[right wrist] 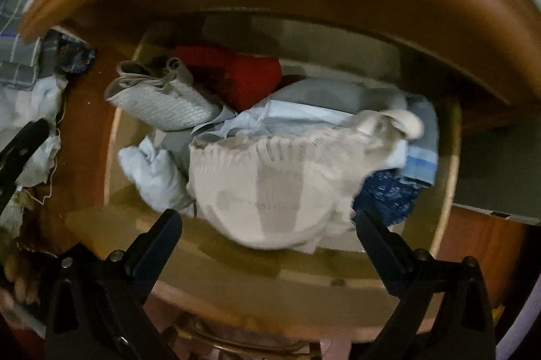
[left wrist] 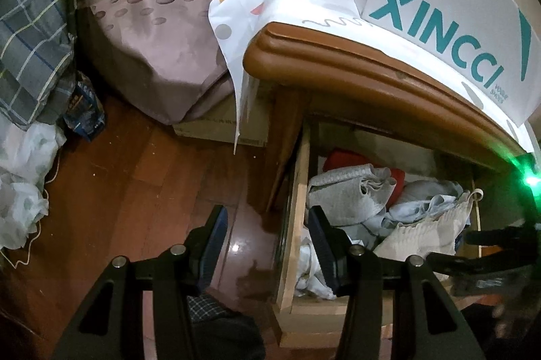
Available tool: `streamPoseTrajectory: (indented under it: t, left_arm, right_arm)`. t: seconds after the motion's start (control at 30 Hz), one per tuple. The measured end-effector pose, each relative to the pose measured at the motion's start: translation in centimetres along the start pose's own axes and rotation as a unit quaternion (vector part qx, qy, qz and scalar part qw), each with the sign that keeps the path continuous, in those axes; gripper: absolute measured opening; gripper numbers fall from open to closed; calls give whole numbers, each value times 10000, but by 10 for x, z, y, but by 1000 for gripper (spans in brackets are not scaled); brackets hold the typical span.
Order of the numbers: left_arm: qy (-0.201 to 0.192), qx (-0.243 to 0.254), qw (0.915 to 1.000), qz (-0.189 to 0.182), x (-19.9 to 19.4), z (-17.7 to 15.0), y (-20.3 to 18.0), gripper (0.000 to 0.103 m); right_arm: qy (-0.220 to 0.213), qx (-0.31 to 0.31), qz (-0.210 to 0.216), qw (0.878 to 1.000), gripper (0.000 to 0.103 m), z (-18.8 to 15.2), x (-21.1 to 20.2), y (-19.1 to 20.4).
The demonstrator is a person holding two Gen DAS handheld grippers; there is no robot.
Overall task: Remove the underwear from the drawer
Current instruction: 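Reach the right tool into the drawer and grasp the cream lace underwear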
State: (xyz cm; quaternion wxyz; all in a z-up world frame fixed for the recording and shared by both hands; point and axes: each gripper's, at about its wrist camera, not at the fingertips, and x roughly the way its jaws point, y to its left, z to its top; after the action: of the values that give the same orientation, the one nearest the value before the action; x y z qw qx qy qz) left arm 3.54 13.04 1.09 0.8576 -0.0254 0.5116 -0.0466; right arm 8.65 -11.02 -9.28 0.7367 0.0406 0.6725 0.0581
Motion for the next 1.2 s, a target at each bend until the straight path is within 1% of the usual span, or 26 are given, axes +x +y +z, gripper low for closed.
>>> streamPoseTrajectory:
  t: [0.1,0.23,0.47,0.6,0.67,0.7,0.77,0.8,0.87,0.9,0.97,1.07,1.13,1.2]
  left_arm:
    - [70,-34,10000,-43,2,0,1,51]
    - [141,-13,9999,-3,7,0,-1,51]
    - [281,145,9994,109,15,-2,-8,51]
    - [362,244,9990,131,19,-4,-11,51]
    - [427,266,9987,100,22,-4,-12,51]
    - [461,267,9985,78,23,-4,-13,51]
    - [543,284,9981,17,27,-5,-15,51]
    - [585,300,9978,-14,28,-5,-17,51]
    - [686,365,9969,-77,32,-7,-21,51]
    - [735,410,9964,-92,34,-8,-24,51]
    - [825,514,9952,-108,39,-10,-31,51]
    - [915,720,9931,-138,43,-13,-43,51]
    - [940,847,9918,-164,44,-15,-50,51]
    - [970,865,9913,-219,45,-16,-54,51]
  right_arm:
    - [124,53,-114,9998,102,7,19,4]
    - [267,21,-285,9992,102,14,40,9]
    - [412,44,-550,9976,103,22,57,13]
    - [534,277,-467,9971,100,23,65,7]
    - [542,231,-462,9972,91,23,68,3]
    - [538,198,-484,9972,88,23,68,4]
    - [497,104,-500,9975,76,21,66,6]
    - [460,90,-483,9977,74,19,64,7]
    - [393,48,-491,9980,65,15,61,8]
    - [346,42,-467,9983,62,14,59,8]
    - [261,51,-418,9988,54,9,54,5]
    - [167,178,-288,9993,48,4,48,-8]
    - [102,237,-335,9991,46,0,45,-20]
    - [69,288,-373,9989,46,-4,42,-29]
